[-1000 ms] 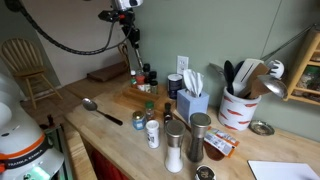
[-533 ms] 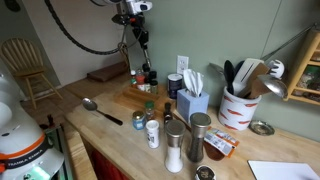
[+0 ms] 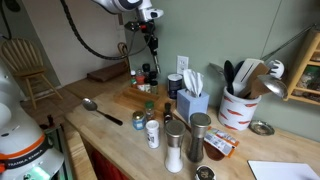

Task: Pick up the silver long object and put it behind the spice bottle with a black lid in the wooden tray

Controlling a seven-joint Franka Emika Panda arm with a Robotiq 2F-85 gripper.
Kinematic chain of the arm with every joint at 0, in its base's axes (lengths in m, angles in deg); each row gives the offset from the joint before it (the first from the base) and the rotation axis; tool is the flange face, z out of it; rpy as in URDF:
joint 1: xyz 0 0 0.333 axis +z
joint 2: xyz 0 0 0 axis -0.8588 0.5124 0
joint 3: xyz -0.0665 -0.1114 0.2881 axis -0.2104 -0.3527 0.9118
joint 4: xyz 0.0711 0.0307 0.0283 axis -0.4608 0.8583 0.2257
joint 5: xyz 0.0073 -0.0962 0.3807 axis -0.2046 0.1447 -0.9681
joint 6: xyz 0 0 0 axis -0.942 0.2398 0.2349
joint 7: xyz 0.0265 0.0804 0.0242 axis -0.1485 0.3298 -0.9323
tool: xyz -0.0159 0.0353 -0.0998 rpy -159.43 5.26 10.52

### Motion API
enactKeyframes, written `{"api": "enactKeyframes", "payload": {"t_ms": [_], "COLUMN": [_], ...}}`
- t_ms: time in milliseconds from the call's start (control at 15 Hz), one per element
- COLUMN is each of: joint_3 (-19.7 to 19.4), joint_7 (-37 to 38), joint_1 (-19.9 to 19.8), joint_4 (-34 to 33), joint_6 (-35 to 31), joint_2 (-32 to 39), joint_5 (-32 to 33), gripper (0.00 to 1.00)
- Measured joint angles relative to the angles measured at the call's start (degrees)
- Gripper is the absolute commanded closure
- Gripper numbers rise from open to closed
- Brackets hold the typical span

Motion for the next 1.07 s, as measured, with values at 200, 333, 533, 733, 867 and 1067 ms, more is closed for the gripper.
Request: {"api": "enactKeyframes", "payload": {"t_ms": [200,333,533,733,867,1067], "joint_3": [-0.96,-1.50,-2.08,-2.52,-2.80,-2.86], "joint_7": [0.01,-0.26,-1.71,-3.62,-4.76,-6.46], "joint_1": [-0.17,-0.23,-0.27,-0.47,-0.59,-0.70], "joint_4": [-0.21,-0.12,1.02,2.64,3.75,5.60], "joint_6": [-0.50,-1.69,-4.38,-5.84,-6.09,-7.28], "joint_2": [2.28,3.52,4.47,4.66,4.68,4.73], "joint_5": [-0.28,-0.94,-2.88,-4.95,-6.05,-7.39], "gripper": [0.93,0.93,0.93,0.93,0.93,0.93]}}
